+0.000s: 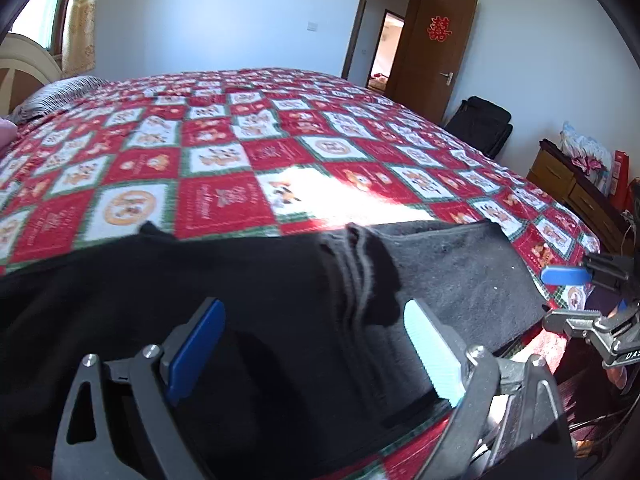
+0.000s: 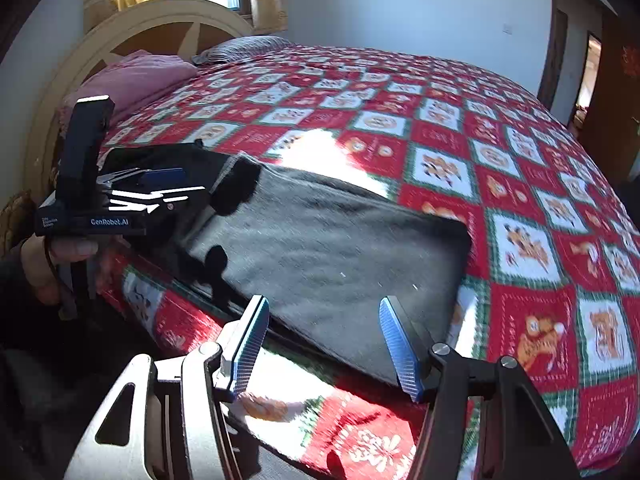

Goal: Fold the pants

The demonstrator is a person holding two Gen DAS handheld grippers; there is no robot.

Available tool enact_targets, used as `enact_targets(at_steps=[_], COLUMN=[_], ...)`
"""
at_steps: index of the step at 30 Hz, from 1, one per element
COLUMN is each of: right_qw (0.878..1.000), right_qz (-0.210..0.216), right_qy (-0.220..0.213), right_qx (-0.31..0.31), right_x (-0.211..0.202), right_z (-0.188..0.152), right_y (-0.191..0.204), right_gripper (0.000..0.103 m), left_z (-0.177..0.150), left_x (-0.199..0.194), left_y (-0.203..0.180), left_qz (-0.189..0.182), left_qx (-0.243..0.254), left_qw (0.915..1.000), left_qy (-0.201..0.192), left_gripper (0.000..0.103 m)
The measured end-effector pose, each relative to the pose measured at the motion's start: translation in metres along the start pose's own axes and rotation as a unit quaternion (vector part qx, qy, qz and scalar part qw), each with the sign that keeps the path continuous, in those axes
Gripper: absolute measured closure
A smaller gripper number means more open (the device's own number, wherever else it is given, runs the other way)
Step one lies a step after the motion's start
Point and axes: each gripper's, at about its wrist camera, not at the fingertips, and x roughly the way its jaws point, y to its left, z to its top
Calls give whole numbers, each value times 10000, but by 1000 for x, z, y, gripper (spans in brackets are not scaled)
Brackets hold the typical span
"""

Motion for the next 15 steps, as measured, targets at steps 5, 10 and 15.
enact_targets(at_steps=[5,10,15], right_qw=[9988,9971,9966], right_qz=[288,687,802], right_qy=[-249,-181,33], right_qx=[-324,-254,-209], right_x=[35,79,121], right_z=[46,73,68], right_y=[42,68,80], right_gripper=[43,43,43], left_z=[-6,-26,-47], left_x=[-30,-64,-91], left_y=[44,117,187], left_qz=[538,1384,2062], left_qx=[-63,-289,-917], left_qw=[9985,9899,9741], left_qy=[-123,-77,-122], left_gripper=[8,8,8])
